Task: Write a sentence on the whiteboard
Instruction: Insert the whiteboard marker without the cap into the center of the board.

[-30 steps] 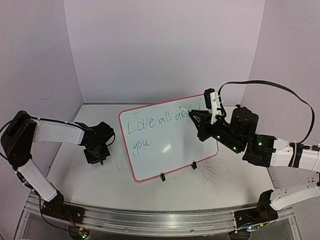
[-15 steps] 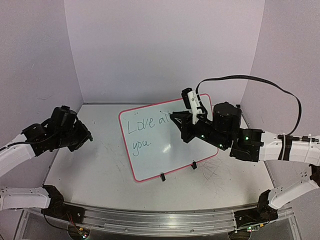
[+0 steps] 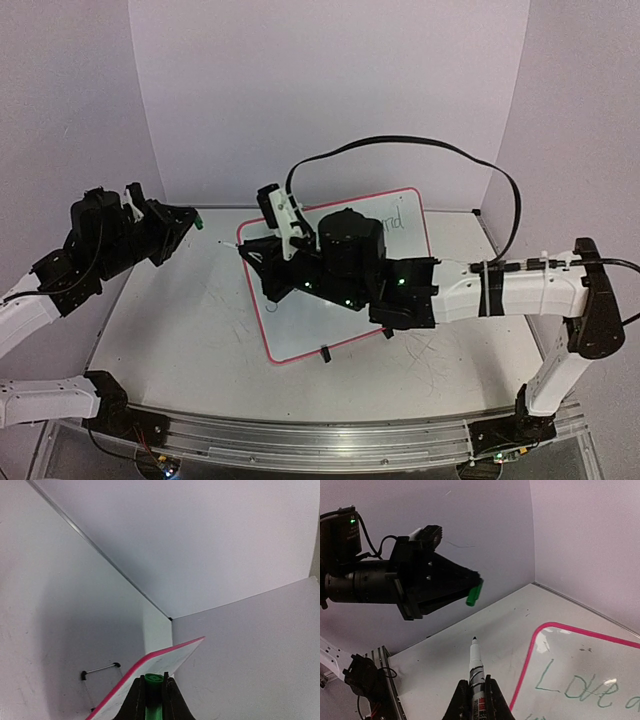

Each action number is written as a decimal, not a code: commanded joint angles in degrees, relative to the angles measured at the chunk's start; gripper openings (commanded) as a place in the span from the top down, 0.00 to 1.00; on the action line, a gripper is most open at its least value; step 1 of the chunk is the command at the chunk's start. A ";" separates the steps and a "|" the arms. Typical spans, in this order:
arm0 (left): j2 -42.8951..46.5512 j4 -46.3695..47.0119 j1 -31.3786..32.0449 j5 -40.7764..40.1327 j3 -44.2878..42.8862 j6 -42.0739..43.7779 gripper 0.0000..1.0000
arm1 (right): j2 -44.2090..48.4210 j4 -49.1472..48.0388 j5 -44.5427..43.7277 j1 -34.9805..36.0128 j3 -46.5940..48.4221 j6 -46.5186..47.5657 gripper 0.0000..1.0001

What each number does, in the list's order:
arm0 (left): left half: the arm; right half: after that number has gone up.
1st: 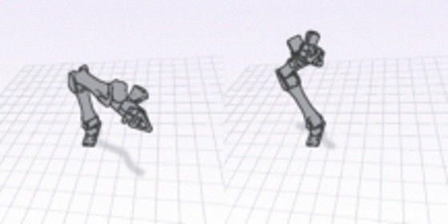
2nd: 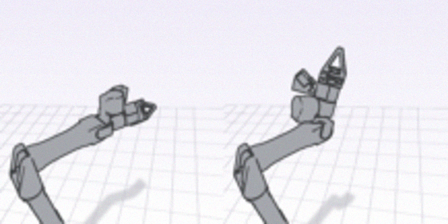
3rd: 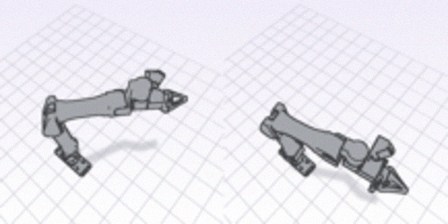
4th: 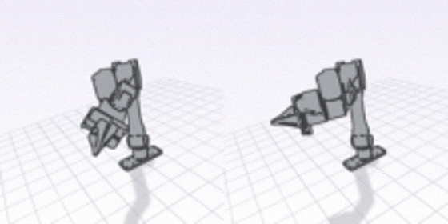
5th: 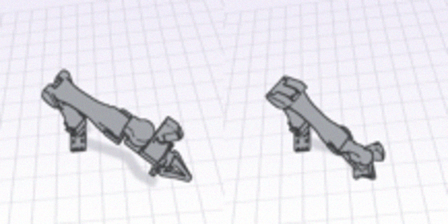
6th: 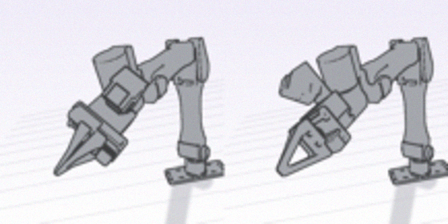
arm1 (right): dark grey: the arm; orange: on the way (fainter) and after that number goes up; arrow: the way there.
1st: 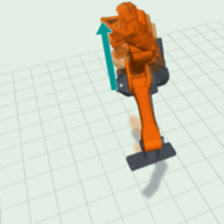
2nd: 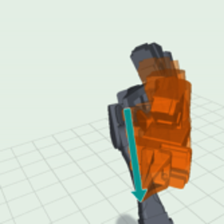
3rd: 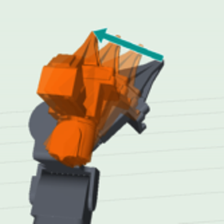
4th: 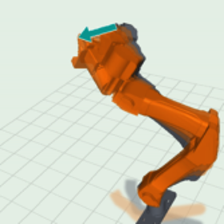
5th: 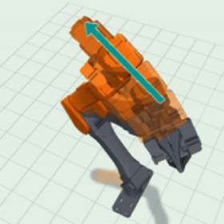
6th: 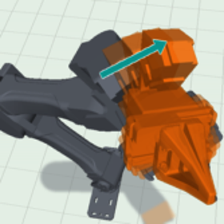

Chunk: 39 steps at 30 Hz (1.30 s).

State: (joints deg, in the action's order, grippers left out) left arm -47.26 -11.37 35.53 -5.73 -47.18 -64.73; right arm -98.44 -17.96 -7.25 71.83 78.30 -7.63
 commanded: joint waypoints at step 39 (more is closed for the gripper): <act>-3.56 20.96 -0.20 6.69 1.74 -13.00 1.00 | -11.62 -10.24 -24.98 6.13 14.40 6.36 1.00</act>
State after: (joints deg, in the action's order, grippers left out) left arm -51.42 6.72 35.53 1.38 -45.19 -77.84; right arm -108.84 -25.75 -30.78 77.48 90.22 -2.99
